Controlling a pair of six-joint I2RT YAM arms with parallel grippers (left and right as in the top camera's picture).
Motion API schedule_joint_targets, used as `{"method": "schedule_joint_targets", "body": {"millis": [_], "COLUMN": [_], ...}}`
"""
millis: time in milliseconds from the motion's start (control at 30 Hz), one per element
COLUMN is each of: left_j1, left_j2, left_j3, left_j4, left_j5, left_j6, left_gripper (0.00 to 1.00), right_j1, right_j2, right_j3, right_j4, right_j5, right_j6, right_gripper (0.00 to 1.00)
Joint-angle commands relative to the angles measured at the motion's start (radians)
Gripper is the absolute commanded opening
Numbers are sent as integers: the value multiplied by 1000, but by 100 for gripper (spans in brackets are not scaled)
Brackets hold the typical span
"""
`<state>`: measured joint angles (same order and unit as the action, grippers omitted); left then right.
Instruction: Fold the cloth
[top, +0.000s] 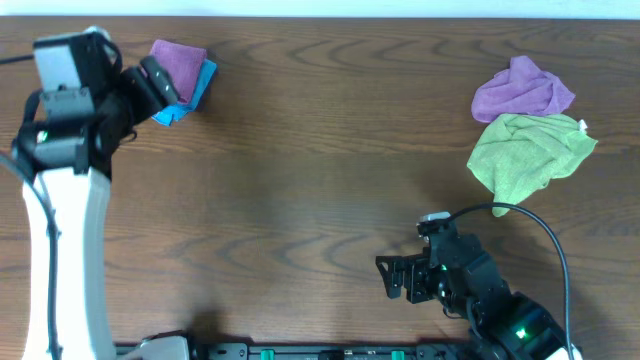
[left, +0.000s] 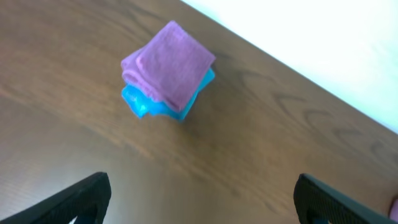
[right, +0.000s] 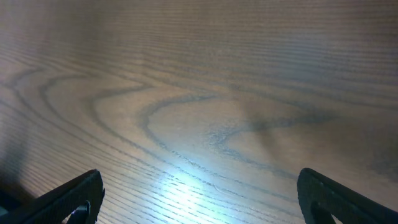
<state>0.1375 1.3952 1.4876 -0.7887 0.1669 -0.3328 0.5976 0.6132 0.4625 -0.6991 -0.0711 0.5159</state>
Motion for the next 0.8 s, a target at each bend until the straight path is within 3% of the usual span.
{"method": "schedule_joint_targets", "body": {"millis": [0, 233, 367, 600, 767], "left_j1": [8, 8, 8, 8, 8], "left_j2": [-88, -295, -405, -619, -721], "left_j3": [16, 12, -11, -215, -420], "left_j4": [-73, -314, -373, -357, -213], "left_j5": [-17, -17, -19, -19, 37], "left_j6": [45, 172, 203, 207, 208], "left_gripper": [95, 95, 95, 95, 95], "right_j1": [-8, -8, -8, -8, -8], "right_j2": [-5, -5, -5, -5, -5], "right_j3": [-1, -1, -1, -1, -1], "right_j4": [-1, -1, -1, -1, -1], "right_j5": [0, 0, 0, 0, 0], "right_j6": [11, 11, 11, 11, 11], "right_gripper": [99, 99, 99, 99, 99]}}
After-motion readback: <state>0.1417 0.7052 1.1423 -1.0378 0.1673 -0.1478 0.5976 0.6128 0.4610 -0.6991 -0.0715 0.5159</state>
